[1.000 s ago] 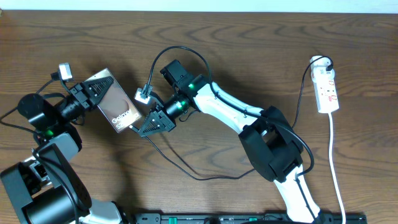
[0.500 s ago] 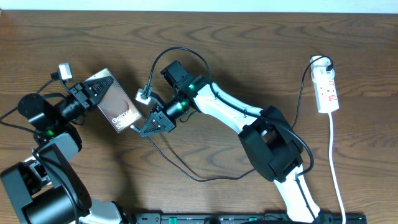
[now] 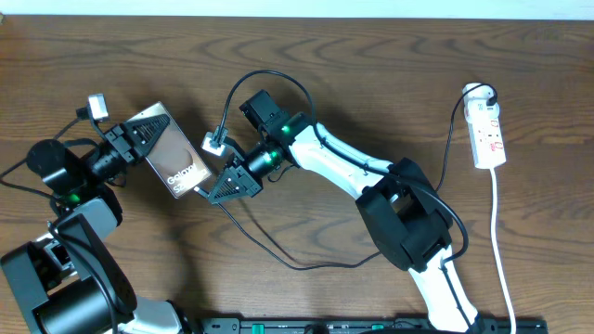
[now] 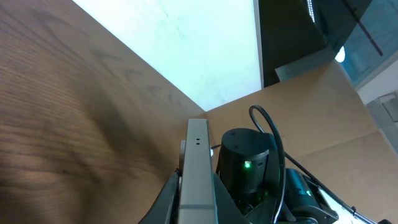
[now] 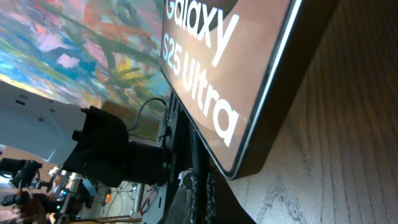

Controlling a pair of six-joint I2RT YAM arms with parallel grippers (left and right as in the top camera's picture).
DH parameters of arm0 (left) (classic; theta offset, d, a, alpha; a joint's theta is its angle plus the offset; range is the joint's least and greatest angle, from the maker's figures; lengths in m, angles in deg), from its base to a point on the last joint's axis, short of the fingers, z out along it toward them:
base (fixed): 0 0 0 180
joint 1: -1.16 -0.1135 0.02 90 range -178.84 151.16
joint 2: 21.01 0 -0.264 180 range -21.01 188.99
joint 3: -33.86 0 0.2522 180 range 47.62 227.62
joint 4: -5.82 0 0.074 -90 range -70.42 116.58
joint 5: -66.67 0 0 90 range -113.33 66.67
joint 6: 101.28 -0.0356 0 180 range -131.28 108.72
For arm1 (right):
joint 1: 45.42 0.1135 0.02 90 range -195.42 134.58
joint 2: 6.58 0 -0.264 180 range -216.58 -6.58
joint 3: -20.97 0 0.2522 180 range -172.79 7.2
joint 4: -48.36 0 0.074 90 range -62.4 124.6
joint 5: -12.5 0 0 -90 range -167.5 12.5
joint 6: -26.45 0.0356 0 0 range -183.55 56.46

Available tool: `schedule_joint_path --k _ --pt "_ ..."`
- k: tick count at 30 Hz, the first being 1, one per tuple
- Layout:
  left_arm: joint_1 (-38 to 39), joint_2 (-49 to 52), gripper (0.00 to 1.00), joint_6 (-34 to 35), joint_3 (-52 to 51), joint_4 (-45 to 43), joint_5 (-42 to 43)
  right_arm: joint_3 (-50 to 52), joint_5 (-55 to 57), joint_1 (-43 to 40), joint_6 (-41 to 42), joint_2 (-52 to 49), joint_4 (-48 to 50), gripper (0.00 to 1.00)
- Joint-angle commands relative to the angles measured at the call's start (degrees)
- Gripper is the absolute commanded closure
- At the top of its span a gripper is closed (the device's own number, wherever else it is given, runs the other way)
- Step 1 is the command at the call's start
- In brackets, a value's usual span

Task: Plug charger to phone and switch on socket

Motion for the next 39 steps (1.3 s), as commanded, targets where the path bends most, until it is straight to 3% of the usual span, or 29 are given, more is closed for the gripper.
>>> schedule_joint_path --k 1,39 --pt "0.1 -0.5 0.93 -0.4 0.1 -0.5 2.0 0.3 -1.8 0.3 0.2 -0.5 0.2 0.99" --pt "0.1 -0.5 0.93 -2.4 0.1 -0.5 3.5 0.3 -1.8 0.3 0.2 -0.5 0.3 0.99"
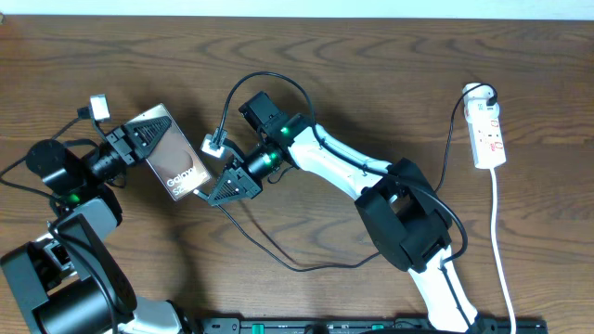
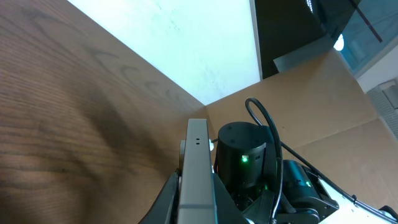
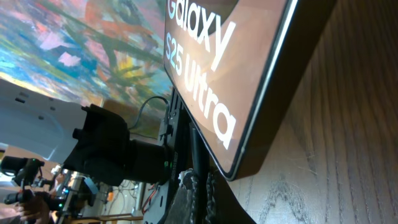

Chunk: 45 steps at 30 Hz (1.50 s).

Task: Plug charger to phone and switch on socket

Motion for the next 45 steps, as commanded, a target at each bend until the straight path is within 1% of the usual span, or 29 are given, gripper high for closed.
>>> schedule_joint_path --k 1,28,38,45 --pt "0.1 -0.5 0.92 -0.5 0.1 -0.4 1.6 0.0 -1.7 0.1 0.2 -0.5 0.3 0.99" --pt "0.0 -0.5 0.92 -0.9 0.1 -0.4 1.6 0.0 -1.6 0.1 -0.7 -0.5 -1.0 0.99" --pt "0.0 -0.5 0.93 -0.9 0.1 -0.4 2.9 0.0 -3.0 -0.1 -0.6 -0.5 0.9 0.99" --pt "0.6 -0.5 0.93 -0.9 0.1 -0.4 3.3 0.0 -3.0 -0.1 3.7 -0.5 4.1 0.99"
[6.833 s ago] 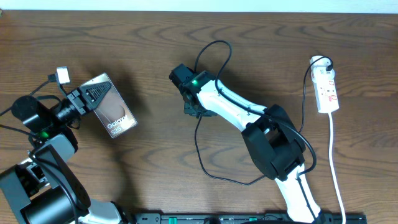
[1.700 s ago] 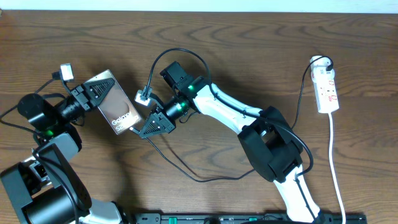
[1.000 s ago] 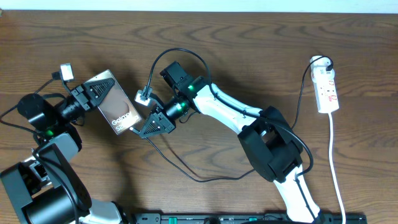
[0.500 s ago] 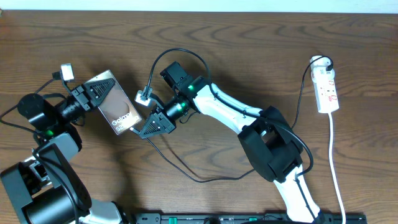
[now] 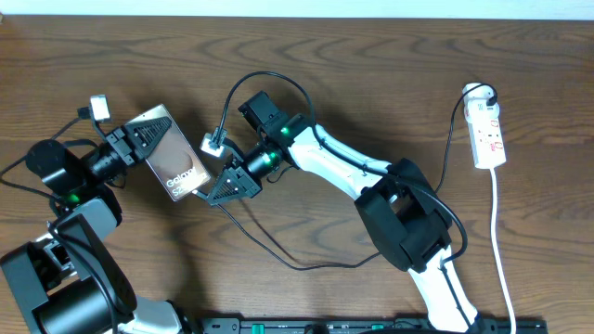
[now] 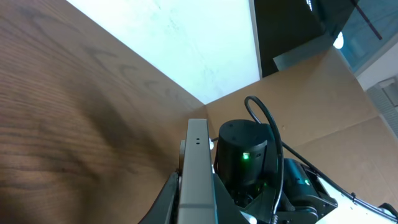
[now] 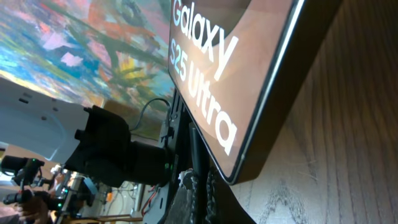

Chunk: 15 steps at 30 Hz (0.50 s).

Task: Plug charger to phone and switch on socket

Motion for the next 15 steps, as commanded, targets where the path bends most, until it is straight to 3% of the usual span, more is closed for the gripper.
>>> schedule_joint_path --k 1,15 --pt "0.9 -0.5 0.92 -0.7 0.1 -0.3 2.8 -0.2 -2.2 -0.1 3.8 -0.5 2.9 0.99" --pt "3.3 -0.5 0.92 -0.7 0.1 -0.3 0.4 -0.2 0.0 0.0 11.4 -0.5 9.3 0.99"
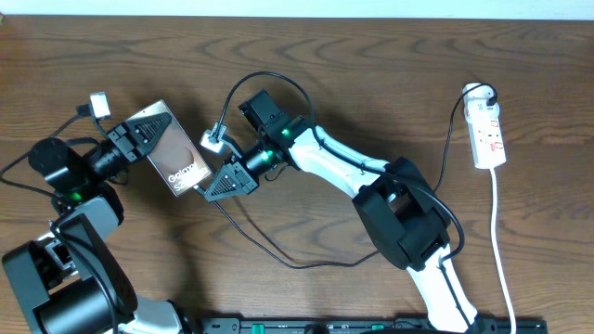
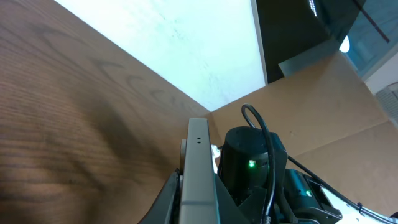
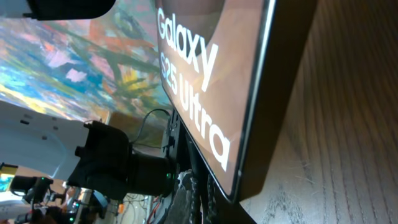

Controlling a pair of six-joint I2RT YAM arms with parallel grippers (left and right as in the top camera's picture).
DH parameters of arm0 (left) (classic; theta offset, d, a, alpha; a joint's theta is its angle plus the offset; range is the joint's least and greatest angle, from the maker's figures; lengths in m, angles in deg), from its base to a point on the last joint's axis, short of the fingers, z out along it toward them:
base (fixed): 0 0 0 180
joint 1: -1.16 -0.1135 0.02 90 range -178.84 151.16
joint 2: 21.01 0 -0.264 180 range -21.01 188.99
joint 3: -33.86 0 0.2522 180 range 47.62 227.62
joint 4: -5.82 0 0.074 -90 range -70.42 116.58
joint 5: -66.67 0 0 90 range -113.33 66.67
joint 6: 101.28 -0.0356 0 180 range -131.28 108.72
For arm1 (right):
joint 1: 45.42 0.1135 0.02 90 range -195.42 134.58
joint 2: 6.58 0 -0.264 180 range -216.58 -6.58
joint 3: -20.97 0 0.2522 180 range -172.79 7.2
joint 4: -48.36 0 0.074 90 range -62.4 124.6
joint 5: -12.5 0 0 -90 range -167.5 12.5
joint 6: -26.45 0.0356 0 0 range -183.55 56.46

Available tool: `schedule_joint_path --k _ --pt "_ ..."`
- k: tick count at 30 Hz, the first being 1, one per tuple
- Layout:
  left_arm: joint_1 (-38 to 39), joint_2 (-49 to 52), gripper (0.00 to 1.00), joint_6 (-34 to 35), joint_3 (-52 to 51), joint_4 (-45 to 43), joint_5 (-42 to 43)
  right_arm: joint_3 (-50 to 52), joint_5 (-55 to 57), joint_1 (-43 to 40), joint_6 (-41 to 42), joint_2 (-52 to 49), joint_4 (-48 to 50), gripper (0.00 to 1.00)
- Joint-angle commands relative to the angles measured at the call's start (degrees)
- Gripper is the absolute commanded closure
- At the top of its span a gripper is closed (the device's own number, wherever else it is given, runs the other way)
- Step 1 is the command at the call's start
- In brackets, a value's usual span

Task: Plug charger to phone and switch on socket

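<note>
My left gripper (image 1: 139,137) is shut on the top end of the phone (image 1: 172,153), which is tilted over the table. On the screen (image 3: 230,81) I read "Galaxy S25 Ultra". In the left wrist view the phone (image 2: 198,155) shows edge-on between the fingers of the left gripper (image 2: 198,190). My right gripper (image 1: 215,188) sits right at the phone's lower end, shut on the black charger plug (image 3: 200,186). I cannot tell whether the plug is in the port. The white power strip (image 1: 486,130) lies far right.
The black charger cable (image 1: 269,250) loops over the table below the right arm. A small white connector (image 1: 214,140) hangs by the right wrist. A white adapter (image 1: 96,107) sits above the left gripper. The strip's white cord (image 1: 501,241) runs down the right side.
The phone's lower end has swung a little up and left. My right gripper has followed it and stands slightly closer to the phone's edge. Both grips are unchanged.
At every earlier moment my left gripper held the phone and my right gripper held the plug at the phone's lower end. Only small shifts in the phone's tilt and the plug's position show between the moments. The power strip has not been touched.
</note>
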Motion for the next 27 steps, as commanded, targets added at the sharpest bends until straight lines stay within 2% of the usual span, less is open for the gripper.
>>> schedule_joint_path --k 1,13,27 --pt "2.2 -0.5 0.92 0.4 0.0 -0.1 3.6 -1.0 0.2 0.0 3.6 0.2 3.6 0.99" --pt "2.2 -0.5 0.93 0.4 0.0 -0.1 4.3 -1.0 4.0 0.0 16.6 0.2 17.6 0.99" --pt "2.1 -0.5 0.93 -0.6 0.0 -0.1 5.9 -1.0 4.0 -0.1 17.5 0.2 18.7 0.99"
